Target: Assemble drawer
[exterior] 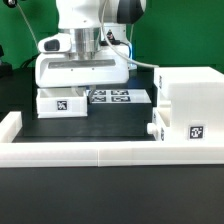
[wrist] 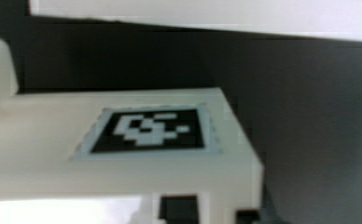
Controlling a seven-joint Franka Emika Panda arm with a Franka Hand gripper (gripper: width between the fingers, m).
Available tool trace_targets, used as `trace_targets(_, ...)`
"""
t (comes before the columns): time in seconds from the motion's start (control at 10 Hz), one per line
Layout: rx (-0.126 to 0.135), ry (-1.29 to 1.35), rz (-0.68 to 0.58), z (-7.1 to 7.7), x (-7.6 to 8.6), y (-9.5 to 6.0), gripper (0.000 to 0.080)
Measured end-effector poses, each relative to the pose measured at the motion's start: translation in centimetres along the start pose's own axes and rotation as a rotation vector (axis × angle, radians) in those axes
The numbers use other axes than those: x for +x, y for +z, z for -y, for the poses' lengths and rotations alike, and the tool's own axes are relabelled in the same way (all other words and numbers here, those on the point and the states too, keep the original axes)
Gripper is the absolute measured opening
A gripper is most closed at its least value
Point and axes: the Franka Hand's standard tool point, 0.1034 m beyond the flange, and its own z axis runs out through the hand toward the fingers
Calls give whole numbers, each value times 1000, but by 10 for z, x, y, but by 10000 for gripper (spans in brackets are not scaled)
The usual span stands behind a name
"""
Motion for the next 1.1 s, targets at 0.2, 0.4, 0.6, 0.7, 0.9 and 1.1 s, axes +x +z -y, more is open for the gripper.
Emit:
trace_targets(0.2, 9, -78, 22, 7, 19, -22, 41)
trace_targets(0.4, 24, -193, 44, 7, 38, -41, 42)
trace_targets(0.6, 21, -305, 31, 9, 53, -51, 42)
trace_targets(0.7, 24, -381, 33, 8, 51, -50, 42)
trace_targets(0.9, 27, -512, 33, 8, 52, -49, 42)
trace_targets(1.1, 33, -727, 31, 8, 66, -47, 42)
